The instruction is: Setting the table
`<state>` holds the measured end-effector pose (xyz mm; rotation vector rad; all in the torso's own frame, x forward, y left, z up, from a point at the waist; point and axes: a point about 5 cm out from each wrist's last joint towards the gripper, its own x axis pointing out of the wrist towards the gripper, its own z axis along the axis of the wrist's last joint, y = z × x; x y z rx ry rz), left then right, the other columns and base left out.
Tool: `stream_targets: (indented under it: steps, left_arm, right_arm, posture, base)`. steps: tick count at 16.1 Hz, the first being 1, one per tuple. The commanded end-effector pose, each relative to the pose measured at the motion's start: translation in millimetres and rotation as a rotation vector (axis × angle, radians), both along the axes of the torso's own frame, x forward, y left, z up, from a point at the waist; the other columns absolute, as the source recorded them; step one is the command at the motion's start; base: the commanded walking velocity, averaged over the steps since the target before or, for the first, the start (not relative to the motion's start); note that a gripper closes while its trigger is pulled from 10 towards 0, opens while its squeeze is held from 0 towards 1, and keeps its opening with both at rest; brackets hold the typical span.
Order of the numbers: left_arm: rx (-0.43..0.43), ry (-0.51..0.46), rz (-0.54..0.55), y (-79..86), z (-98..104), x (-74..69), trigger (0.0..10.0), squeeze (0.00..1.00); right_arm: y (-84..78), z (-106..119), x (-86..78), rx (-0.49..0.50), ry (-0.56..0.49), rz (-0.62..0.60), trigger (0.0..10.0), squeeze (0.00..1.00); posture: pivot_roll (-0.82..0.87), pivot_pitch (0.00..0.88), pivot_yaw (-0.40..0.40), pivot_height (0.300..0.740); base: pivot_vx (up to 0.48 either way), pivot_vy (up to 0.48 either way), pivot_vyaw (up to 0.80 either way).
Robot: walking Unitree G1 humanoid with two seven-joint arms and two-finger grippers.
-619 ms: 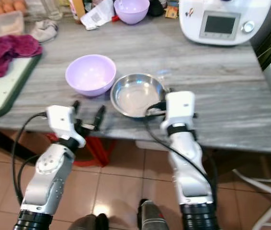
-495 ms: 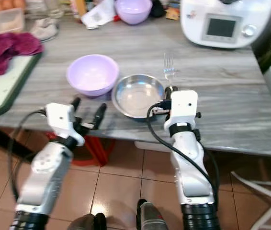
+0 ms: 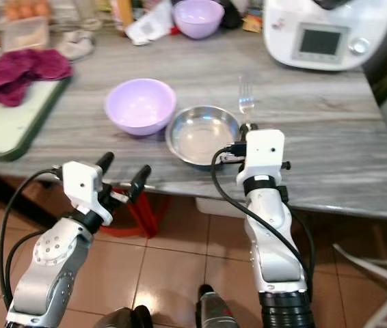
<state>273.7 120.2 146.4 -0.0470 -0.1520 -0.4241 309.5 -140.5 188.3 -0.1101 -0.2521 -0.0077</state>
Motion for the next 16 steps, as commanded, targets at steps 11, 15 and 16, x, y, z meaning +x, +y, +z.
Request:
stream_targets:
  steps: [11,15,16]
  left_arm:
    - [0.023,0.016,-0.079,-1.9,-2,-11.1,10.0,0.00]
    - [0.033,0.022,-0.098,2.3,-3,-13.1,10.0,0.00]
    - [0.046,0.025,-0.115,4.4,-4,-14.3,10.0,0.00]
  right_arm:
    - [-12.7,6,-1.0,-0.005,-0.009,-0.055,10.0,0.00]
    - [-22.0,4,1.4,0.009,0.011,-0.093,10.0,0.00]
    - [-26.8,4,2.2,0.005,0.020,-0.127,10.0,0.00]
  posture:
    - [-0.16,0.243,0.013,0.740]
    - [-0.16,0.247,0.005,0.740]
    - [-0.16,0.247,0.005,0.740]
  base:
    - [0.000,0.000,-0.72]
    - [0.000,0.000,0.00]
    - [0.000,0.000,0.00]
